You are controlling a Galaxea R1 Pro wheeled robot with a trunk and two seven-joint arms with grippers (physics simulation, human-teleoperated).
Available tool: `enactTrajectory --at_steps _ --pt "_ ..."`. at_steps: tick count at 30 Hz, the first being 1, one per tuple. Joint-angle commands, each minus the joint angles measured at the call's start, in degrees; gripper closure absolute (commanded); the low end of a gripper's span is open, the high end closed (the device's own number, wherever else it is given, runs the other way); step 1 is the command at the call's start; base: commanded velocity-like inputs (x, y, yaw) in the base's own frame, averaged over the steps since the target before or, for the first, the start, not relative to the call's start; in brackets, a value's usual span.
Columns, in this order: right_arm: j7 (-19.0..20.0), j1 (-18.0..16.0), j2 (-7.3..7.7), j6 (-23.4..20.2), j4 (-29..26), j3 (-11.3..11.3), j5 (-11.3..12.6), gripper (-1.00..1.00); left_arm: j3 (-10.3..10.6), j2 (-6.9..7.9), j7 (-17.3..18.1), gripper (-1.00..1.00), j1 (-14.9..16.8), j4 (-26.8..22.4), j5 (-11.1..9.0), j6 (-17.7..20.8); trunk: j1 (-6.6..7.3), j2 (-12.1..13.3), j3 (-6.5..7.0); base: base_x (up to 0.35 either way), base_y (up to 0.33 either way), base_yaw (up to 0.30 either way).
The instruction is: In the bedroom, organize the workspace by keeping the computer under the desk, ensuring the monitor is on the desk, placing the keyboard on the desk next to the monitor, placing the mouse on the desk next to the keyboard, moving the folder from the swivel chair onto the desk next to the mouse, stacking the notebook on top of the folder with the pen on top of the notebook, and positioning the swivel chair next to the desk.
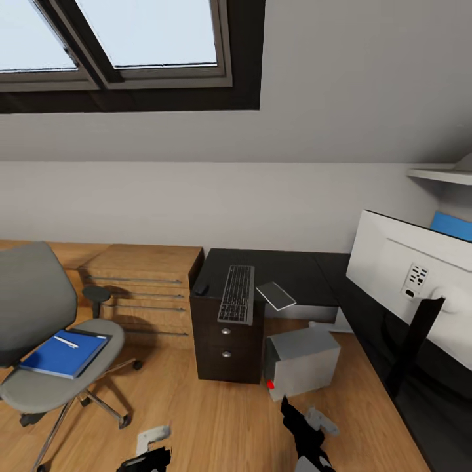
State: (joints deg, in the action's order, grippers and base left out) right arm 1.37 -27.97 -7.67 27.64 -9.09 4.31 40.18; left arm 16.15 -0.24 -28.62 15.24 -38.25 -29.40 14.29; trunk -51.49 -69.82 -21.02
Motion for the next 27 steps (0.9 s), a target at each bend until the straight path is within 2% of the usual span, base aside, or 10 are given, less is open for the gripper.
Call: enactTrajectory --at_steps 1,8,9,11,13,15,19,24,25,27 --pt "0.1 -0.1 -0.03 1.3 1.2 0.7 -0.5 -1.00 1.2 0.01 -0.5 -1.00 0.1 1.7 -0.2 -1.3 0.23 0.4 0.13 0.000 0.000 0.000" --pt "-0.1 -0.1 0.19 5.0 6.5 1.3 -7.2 -1.00 6.1 -0.81 -0.5 -1.00 0.1 13.7 0.2 -15.8 1.76 3.2 1.39 0.000 0.000 0.000" --pt "-0.2 -0.1 0.55 5.3 7.5 1.4 -8.3 -1.00 7.0 -1.26 -0.5 -1.00 0.1 16.6 0.2 -20.6 1.98 3.6 1.57 0.000 0.000 0.000" --pt "-0.3 -0.1 1.18 5.6 8.9 1.4 -9.4 -1.00 7.9 -1.73 -0.4 -1.00 0.1 20.1 0.2 -26.8 2.42 4.4 1.92 0.000 0.000 0.000" --pt "-0.3 0.0 1.46 5.6 9.4 1.4 -9.8 -1.00 8.3 -2.12 -0.3 -1.00 0.1 22.0 0.2 -29.7 2.86 5.2 2.28 0.000 0.000 0.000" --pt "-0.3 0.0 1.74 5.7 9.8 1.5 -10.3 -1.00 8.7 -2.67 -0.3 -1.00 0.1 23.7 0.2 -32.2 3.30 6.0 2.64 0.000 0.000 0.000" --pt "-0.2 0.4 1.96 5.8 10.0 1.5 -10.9 -1.00 9.0 -3.01 -0.2 -1.00 0.1 24.9 0.2 -33.8 4.18 7.6 3.36 0.000 0.000 0.000" --pt "-0.2 1.4 2.60 5.9 10.1 1.6 -14.8 -1.00 9.1 -3.03 0.2 -1.00 0.1 25.5 0.1 -34.6 5.28 9.6 4.26 0.000 0.000 0.000" --pt "-0.2 1.5 3.02 5.9 10.1 1.6 -17.0 -1.00 9.1 -3.02 0.8 -1.00 0.1 25.6 0.1 -34.7 5.50 10.0 4.44 0.000 0.000 0.000" --pt "-0.2 1.7 3.30 5.9 10.2 1.6 -19.2 -1.00 9.1 -2.99 1.6 -1.00 0.1 25.7 0.1 -34.7 5.94 10.8 4.80 0.000 0.000 0.000"
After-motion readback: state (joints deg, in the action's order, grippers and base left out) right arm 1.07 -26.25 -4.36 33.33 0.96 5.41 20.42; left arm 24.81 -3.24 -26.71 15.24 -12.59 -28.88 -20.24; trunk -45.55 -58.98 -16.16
